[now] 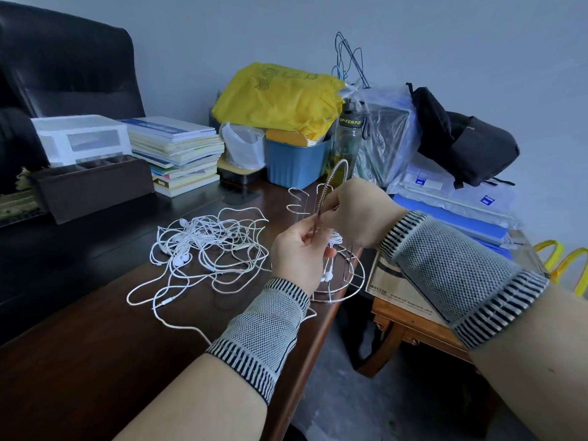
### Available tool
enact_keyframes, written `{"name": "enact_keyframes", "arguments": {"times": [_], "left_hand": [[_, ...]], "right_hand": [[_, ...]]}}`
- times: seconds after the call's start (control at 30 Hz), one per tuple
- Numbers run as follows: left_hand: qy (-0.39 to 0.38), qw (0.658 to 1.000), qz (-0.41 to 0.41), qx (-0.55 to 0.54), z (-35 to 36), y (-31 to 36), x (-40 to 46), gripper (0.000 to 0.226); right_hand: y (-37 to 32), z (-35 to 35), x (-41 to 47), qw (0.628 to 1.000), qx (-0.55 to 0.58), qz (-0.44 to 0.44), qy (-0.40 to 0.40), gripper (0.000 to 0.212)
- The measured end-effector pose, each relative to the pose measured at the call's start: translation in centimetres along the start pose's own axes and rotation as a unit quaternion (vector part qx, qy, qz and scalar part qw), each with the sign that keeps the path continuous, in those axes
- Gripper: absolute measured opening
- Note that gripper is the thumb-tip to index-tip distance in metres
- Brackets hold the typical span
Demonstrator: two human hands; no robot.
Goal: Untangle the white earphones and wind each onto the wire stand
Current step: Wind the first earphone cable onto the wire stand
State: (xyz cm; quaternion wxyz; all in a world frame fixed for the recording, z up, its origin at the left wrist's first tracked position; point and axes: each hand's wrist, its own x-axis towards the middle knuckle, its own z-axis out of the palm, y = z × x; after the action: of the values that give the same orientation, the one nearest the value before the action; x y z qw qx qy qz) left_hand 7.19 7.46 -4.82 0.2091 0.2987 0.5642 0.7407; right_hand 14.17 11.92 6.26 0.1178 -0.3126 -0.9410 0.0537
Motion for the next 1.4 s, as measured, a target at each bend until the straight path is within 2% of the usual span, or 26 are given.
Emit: {"name": "enact_keyframes", "arguments": {"times": [0.1, 0.2, 0.23, 0.27, 0.33, 0.37, 0.43, 0.47, 0.53, 0.57, 0.6, 0.7, 0.77, 0.93, 1.2, 1.4], "left_hand": [[0.020, 1.000, 0.018, 0.015, 0.0, -0.2, 0.2, 0.019], [0.015, 0.998, 0.033, 0.048, 0.0, -0.2, 0.6, 0.021], [0.013, 0.998, 0.026, 0.047, 0.0, 0.0, 0.5, 0.021], [0.007, 0.999, 0.020, 0.028, 0.0, 0.2, 0.3, 0.022], [-0.002, 1.000, 0.007, -0.001, -0.4, 0.3, 0.1, 0.019], [-0.006, 1.000, 0.012, 0.004, -0.5, 0.2, 0.0, 0.023], [-0.013, 0.999, 0.029, 0.024, -0.7, 0.1, -0.1, 0.026], [-0.010, 0.999, 0.026, 0.021, -0.8, 0.0, -0.1, 0.026], [-0.002, 1.000, 0.016, 0.009, -0.7, 0.1, -0.1, 0.021], [0.002, 1.000, 0.017, 0.007, -0.7, 0.2, -0.1, 0.014], [0.007, 1.000, 0.022, 0.014, -0.7, 0.2, -0.1, 0.009], [0.004, 0.999, 0.038, 0.038, -0.7, -0.1, 0.1, 0.012], [0.010, 0.998, 0.037, 0.041, -0.7, -0.4, 0.3, 0.010], [0.016, 0.999, 0.031, 0.033, -0.5, -0.7, 0.2, 0.011], [0.027, 0.997, 0.035, 0.065, -0.2, -0.8, -0.2, 0.020], [0.027, 0.985, 0.077, 0.152, 0.2, -0.6, -0.6, 0.034]], "right_hand": [[-0.2, 1.1, -0.9, 0.998, -0.043, -0.001, 0.045, 0.022], [-0.1, 4.0, -2.7, 0.963, -0.091, -0.084, 0.240, 0.005], [0.2, 5.2, -3.2, 0.947, -0.075, -0.099, 0.296, 0.008], [0.6, 6.2, -3.5, 0.934, -0.039, -0.106, 0.340, 0.010], [1.5, 7.8, -3.9, 0.917, 0.086, -0.087, 0.379, 0.007], [1.8, 8.2, -4.2, 0.910, 0.159, -0.049, 0.379, 0.006], [2.2, 8.8, -4.6, 0.888, 0.324, 0.072, 0.319, 0.003], [2.2, 8.8, -4.6, 0.852, 0.427, 0.127, 0.274, 0.005], [2.1, 8.6, -4.6, 0.739, 0.607, 0.202, 0.211, 0.008], [2.0, 8.3, -4.6, 0.692, 0.661, 0.221, 0.190, 0.008], [1.7, 7.9, -4.5, 0.651, 0.702, 0.230, 0.172, 0.008], [1.0, 7.1, -4.4, 0.538, 0.802, 0.225, 0.133, 0.011], [0.8, 7.1, -4.4, 0.494, 0.833, 0.216, 0.122, 0.009], [0.2, 7.7, -4.7, 0.450, 0.856, 0.221, 0.130, 0.010], [-0.3, 7.8, -4.3, 0.407, 0.859, 0.242, 0.195, 0.011], [0.2, 7.5, -3.6, 0.410, 0.860, 0.241, 0.187, 0.013]]}}
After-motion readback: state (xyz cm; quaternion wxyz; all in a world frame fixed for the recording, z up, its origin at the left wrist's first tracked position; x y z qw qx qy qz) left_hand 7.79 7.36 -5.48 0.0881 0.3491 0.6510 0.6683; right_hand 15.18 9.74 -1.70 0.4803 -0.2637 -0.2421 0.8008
